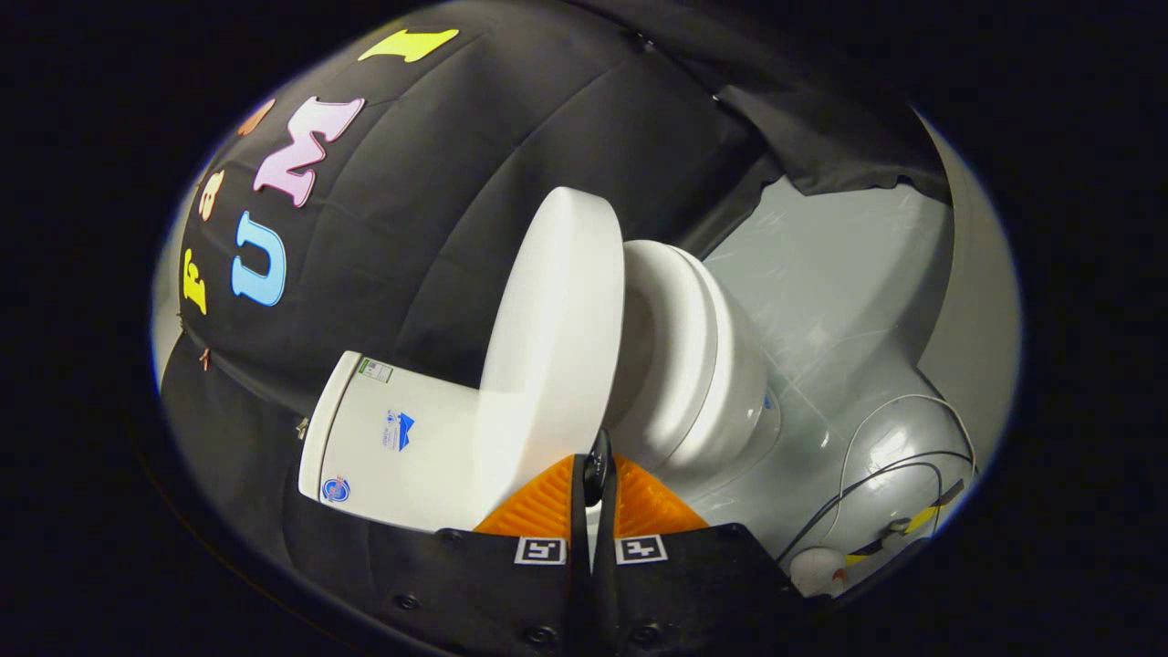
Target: Open the toilet lid.
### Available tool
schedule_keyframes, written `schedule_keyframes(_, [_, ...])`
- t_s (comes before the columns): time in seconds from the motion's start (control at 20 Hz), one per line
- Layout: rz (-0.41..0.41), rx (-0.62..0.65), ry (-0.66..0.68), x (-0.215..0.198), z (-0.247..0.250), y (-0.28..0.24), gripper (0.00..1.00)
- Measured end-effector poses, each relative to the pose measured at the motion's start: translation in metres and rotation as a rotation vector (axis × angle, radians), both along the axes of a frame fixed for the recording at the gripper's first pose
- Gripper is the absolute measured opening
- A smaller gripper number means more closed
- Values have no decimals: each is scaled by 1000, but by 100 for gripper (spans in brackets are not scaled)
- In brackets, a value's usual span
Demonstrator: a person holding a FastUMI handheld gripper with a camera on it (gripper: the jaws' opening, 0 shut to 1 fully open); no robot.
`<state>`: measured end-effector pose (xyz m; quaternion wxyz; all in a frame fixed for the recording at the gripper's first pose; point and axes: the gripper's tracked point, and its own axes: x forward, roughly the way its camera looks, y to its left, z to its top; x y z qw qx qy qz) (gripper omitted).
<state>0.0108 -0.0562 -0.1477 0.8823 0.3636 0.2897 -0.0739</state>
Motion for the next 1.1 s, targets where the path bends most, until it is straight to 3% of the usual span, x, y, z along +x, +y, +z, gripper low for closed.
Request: schedule_keyframes(1.1, [91,-239,1,19,99,89,5])
